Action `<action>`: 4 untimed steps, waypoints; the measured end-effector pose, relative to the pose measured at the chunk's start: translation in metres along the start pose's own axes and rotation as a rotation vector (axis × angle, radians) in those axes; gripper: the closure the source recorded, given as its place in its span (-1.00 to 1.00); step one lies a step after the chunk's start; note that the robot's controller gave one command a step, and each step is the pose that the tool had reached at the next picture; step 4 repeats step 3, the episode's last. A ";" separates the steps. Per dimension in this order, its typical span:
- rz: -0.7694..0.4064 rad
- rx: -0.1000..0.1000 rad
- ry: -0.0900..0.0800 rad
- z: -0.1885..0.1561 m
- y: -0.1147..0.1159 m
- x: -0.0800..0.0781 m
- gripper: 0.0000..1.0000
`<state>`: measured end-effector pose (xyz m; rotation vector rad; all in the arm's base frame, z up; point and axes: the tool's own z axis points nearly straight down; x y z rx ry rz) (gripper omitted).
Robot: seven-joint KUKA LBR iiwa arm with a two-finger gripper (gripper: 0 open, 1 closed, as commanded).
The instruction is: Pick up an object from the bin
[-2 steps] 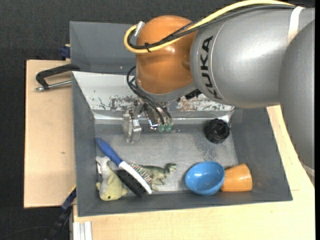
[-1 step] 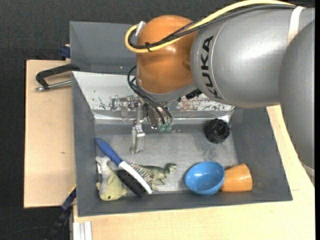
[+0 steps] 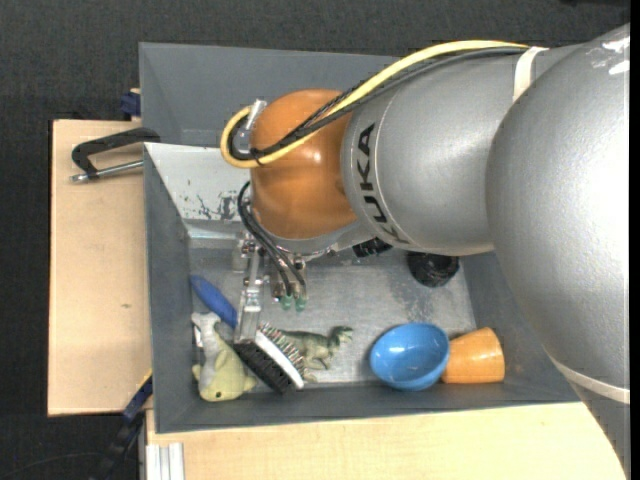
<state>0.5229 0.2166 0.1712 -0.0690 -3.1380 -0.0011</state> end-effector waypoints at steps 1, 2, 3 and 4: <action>0.032 0.000 0.004 0.104 -0.009 -0.003 -1.00; 0.033 -0.001 -0.004 0.100 -0.010 -0.005 1.00; -0.006 -0.005 -0.014 -0.049 -0.016 -0.015 1.00; -0.006 -0.005 -0.014 -0.049 -0.016 -0.015 1.00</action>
Offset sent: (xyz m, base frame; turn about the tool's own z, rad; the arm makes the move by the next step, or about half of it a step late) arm 0.0040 -0.0108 -0.1012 0.0326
